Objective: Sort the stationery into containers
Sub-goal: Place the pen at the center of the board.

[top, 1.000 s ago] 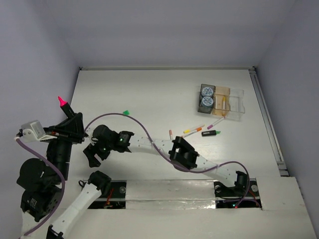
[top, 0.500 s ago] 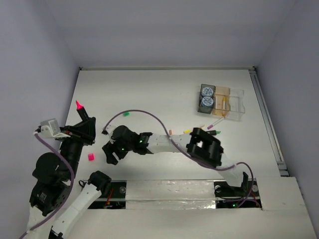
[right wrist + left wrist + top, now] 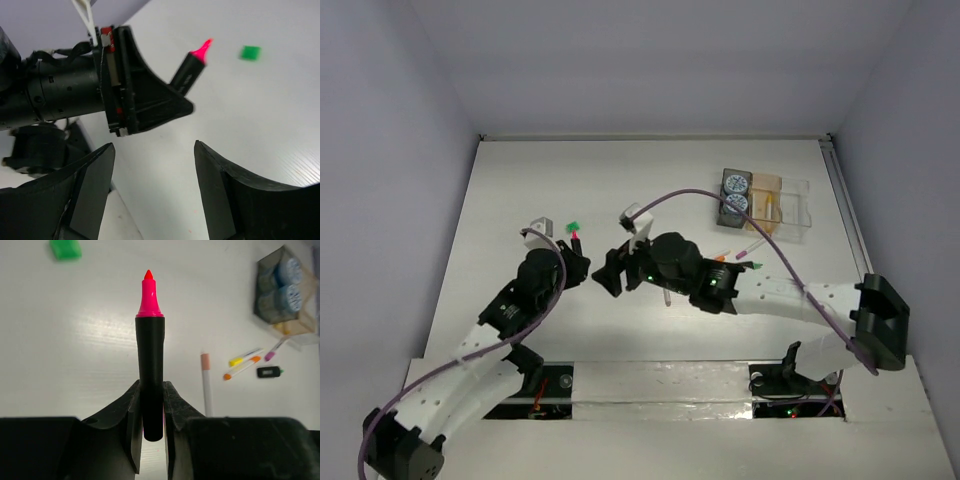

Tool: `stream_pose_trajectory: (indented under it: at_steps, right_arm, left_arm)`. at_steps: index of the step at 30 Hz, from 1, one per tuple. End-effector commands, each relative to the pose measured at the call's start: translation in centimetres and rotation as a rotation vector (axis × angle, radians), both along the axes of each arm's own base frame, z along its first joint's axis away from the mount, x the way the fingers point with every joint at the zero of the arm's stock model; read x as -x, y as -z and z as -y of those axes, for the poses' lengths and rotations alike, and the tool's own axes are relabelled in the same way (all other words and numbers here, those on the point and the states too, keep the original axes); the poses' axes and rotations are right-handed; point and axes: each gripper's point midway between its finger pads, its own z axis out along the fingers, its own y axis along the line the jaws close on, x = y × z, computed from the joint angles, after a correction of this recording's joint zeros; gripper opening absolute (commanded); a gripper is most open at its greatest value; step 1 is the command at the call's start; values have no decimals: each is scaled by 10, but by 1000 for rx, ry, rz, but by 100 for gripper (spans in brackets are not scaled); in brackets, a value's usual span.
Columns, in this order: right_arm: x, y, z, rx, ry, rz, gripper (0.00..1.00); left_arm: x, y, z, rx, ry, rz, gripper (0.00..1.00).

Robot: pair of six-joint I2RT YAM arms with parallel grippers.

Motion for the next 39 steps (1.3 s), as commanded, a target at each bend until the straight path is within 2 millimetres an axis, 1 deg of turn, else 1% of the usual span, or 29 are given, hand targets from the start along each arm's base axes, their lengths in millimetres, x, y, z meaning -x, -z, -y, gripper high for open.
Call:
stream_pose_trajectory:
  at_steps: [1, 3, 4, 6, 7, 8, 9, 10, 11, 13, 14, 15, 18, 19, 21, 22, 24, 25, 27, 28, 29, 30, 31, 33, 34, 35, 37, 38, 39]
  right_arm:
    - [-27, -2, 44, -22, 171, -3, 70]
    - [-26, -13, 60, -54, 192, -1, 70]
    - [-23, -8, 66, -46, 191, -8, 70]
    - [-17, -13, 74, -65, 187, -10, 70]
    - [-14, -5, 78, -54, 186, -18, 70]
    - [-13, -3, 81, -54, 185, -21, 70]
    - [-10, 0, 84, -51, 183, -25, 70]
    - [-8, -1, 87, -53, 181, -26, 70]
    - [-7, 9, 90, -37, 184, -35, 70]
    - [-4, 12, 94, -39, 180, -42, 70]
    - [-2, 19, 97, -26, 180, -49, 70]
    - [-1, 21, 99, -23, 184, -54, 70]
    - [2, 25, 106, -16, 188, -56, 71]
    - [2, 26, 107, -16, 191, -55, 71]
    - [2, 26, 112, -11, 200, -49, 71]
    - [2, 28, 113, -7, 202, -51, 71]
    - [4, 27, 115, -6, 198, -50, 71]
    - [4, 30, 117, 0, 199, -51, 72]
    - [5, 31, 119, 6, 201, -51, 72]
    - [6, 28, 120, -1, 198, -49, 72]
    - [7, 29, 121, 2, 197, -49, 72]
    - [8, 30, 122, 5, 196, -50, 72]
    - [9, 27, 123, -3, 190, -49, 72]
    - [13, 29, 125, 0, 177, -54, 72]
    - [14, 29, 125, 2, 174, -55, 72]
    - [14, 30, 126, 7, 173, -56, 72]
    - [14, 33, 127, 23, 173, -59, 72]
    - [15, 33, 126, 23, 170, -62, 72]
    - [16, 33, 126, 24, 161, -67, 72]
  left_arm:
    - [-13, 4, 21, 104, 13, 0, 0]
    - [-17, 39, 27, 67, 19, -81, 0]
    - [-22, 44, 29, 71, 16, -81, 0]
    - [-25, 67, 32, 51, 15, -117, 0]
    - [-31, 63, 37, 76, 22, -88, 0]
    - [-33, 68, 38, 72, 23, -96, 0]
    - [-33, 79, 42, 54, 31, -123, 0]
    - [-37, 79, 45, 59, 31, -117, 0]
    - [-38, 92, 45, 40, 31, -147, 0]
    - [-41, 100, 48, 36, 35, -154, 0]
    - [-37, 113, 50, 21, 42, -191, 0]
    - [-37, 117, 51, 20, 43, -199, 0]
    - [-32, 129, 51, 13, 39, -225, 17]
    - [-32, 131, 49, 8, 31, -228, 26]
    - [-28, 134, 48, -2, 28, -237, 34]
    - [-26, 137, 45, -16, 21, -249, 43]
    - [-25, 132, 42, -19, 14, -245, 50]
    - [-23, 134, 37, -39, 0, -262, 58]
    - [-23, 123, 34, -41, -14, -249, 66]
    - [-18, 126, 26, -72, -35, -273, 70]
    - [-22, 108, 25, -58, -47, -235, 70]
    - [-21, 101, 20, -67, -65, -228, 70]
    - [-16, 101, 5, -117, -112, -248, 70]
    - [-15, 70, -10, -121, -176, -207, 68]
    - [-4, 73, -32, -199, -240, -249, 65]
    - [-5, 56, -40, -197, -283, -237, 62]
    - [7, 49, -59, -212, -370, -273, 59]
    - [4, 36, -55, -197, -358, -258, 59]
    - [5, 39, -60, -214, -377, -297, 59]
